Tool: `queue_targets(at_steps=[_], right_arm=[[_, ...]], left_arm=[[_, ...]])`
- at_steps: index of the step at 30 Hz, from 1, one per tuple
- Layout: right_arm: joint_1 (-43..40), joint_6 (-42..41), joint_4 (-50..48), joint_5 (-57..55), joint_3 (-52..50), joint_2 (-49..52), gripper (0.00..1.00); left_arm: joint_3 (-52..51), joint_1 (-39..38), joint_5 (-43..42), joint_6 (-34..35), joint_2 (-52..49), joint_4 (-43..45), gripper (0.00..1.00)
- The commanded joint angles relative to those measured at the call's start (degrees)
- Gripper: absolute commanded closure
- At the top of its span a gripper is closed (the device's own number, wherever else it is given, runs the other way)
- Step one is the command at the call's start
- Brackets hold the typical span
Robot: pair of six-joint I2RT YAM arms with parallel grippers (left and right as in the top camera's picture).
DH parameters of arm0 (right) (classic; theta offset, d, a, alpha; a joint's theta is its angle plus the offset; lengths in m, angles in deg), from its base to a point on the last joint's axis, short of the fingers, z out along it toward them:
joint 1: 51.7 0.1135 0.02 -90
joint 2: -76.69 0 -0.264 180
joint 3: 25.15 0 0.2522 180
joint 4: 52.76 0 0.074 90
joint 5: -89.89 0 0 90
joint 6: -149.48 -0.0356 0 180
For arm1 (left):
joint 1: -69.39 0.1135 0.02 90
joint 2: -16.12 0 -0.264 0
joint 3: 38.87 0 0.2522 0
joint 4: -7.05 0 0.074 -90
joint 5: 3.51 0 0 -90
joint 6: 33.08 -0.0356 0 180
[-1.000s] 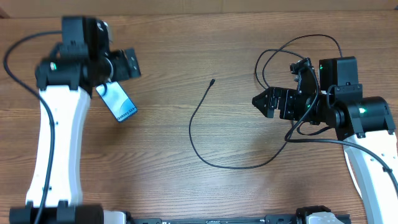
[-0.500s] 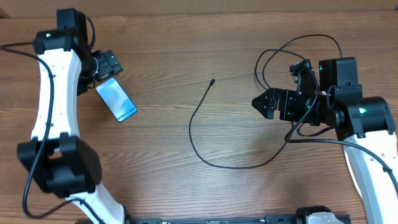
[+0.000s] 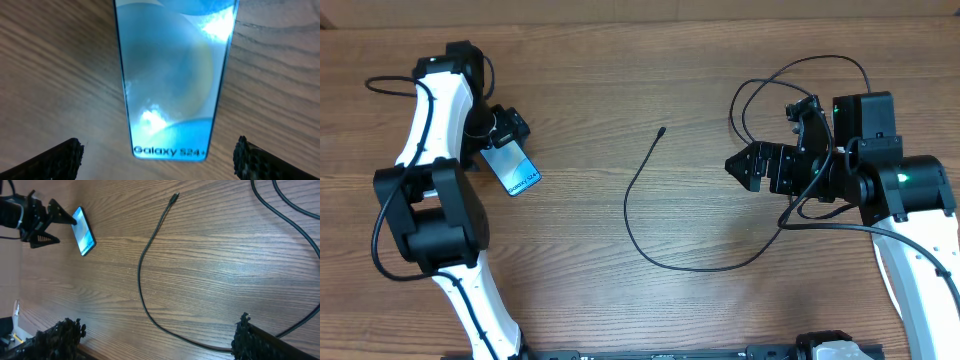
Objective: Plug charger to phone and switch on socket
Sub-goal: 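Lower the left gripper onto the phone and close on its sides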
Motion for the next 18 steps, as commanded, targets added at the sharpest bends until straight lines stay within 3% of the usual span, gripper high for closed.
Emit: queue_targets(at_steps=[1,18], right_arm=[[-0.2,0.1,-0.1,0.3,1.6,-0.1,0.00],[-0.2,0.1,-0.1,-0.6,1.6,-0.1,0.00]], left_arm=[[1.2,0.1,1.9,1.2,-2.1,1.6,0.00],[0.2,0.1,4.2,1.2,-3.4,8.5,0.00]])
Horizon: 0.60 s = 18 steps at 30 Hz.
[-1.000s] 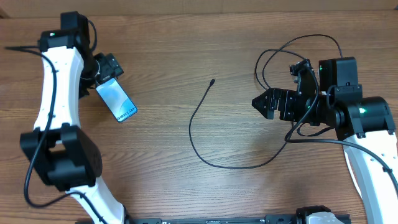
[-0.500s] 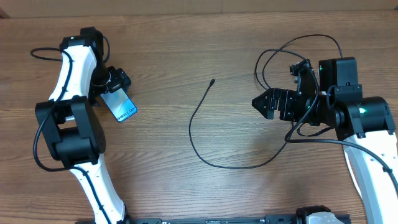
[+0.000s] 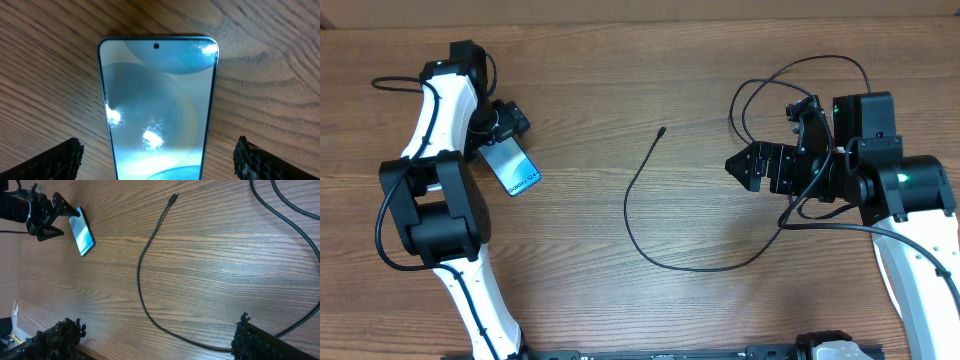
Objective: Plug charger to phone and switch on socket
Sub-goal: 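Lower the left gripper onto the phone and close on its sides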
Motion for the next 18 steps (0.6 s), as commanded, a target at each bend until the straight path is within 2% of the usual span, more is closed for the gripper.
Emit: queue_targets(at_steps=[1,18], right_arm=[[-0.2,0.1,-0.2,-0.4,1.6,-0.1,0.00],[-0.2,0.1,-0.2,-1.0,1.6,-0.1,0.00]], left_arm=[[0.2,0.1,2.8,1.2,-0.9,0.5,0.00],[0.2,0.1,2.5,1.1,-2.3,2.5,0.00]])
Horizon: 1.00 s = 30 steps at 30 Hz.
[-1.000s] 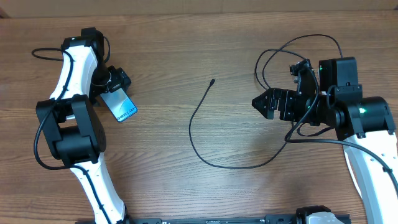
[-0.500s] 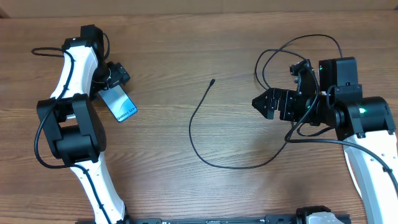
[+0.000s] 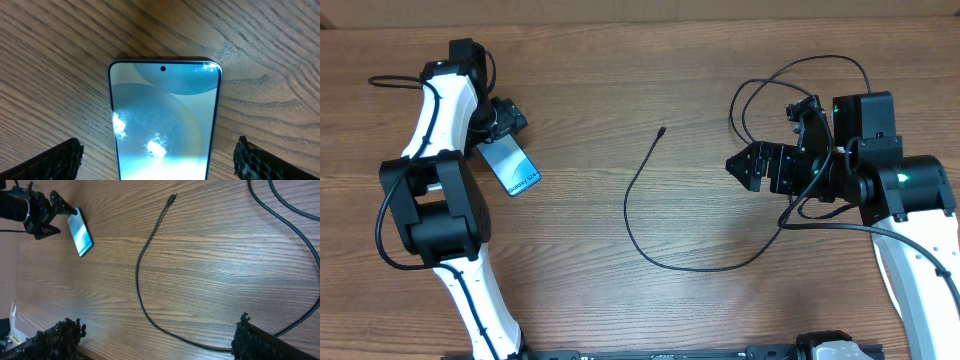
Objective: Plug charger to phone and switch on socket
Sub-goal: 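Lower the left gripper onto the phone and close on its sides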
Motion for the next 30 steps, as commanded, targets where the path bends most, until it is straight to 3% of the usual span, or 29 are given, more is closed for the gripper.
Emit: queue_targets(at_steps=[1,14,30], right_arm=[[-0.2,0.1,-0.2,-0.6,1.6,-0.1,0.00],[-0.2,0.1,-0.2,-0.7,1.6,-0.1,0.00],[-0.2,0.1,-0.2,-1.6,1.6,-0.1,0.00]], left_arm=[[0.2,0.1,-0.5,1.0,-2.2,0.1,0.00],[-2.4,0.2,-2.5,0.3,-3.3,2.4,0.00],[-9.0,0.1,-4.8,0.4,-3.3,4.9,0.07]])
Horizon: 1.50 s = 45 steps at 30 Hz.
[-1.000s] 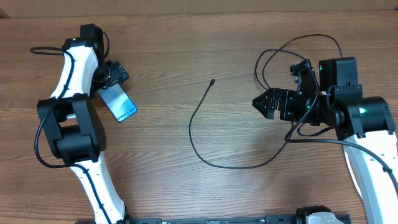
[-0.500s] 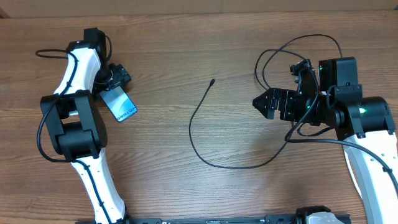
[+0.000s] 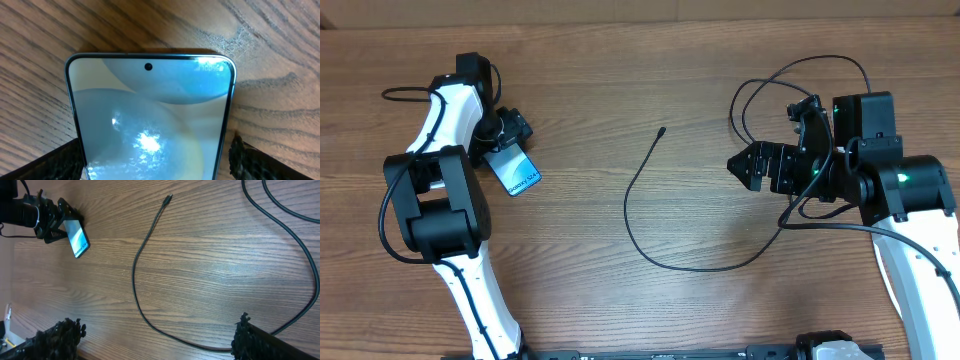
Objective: Plug charger to phone and switch on socket
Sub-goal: 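Lower the left gripper onto the phone and close on its sides, then lift the phone with the left gripper and carry it toward the center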
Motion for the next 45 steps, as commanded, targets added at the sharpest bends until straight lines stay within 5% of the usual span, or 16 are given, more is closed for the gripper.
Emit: queue_targets(at_steps=[1,45], right_arm=[[-0.2,0.1,-0.2,-0.6,1.6,-0.1,0.00],[-0.2,0.1,-0.2,-0.6,1.6,-0.1,0.00]], left_arm=[[-3.4,0.1,-1.7,0.4,-1.9,-1.3,0.07],[-3.4,-15.1,-8.0,2.1,-1.9,-2.1,0.18]])
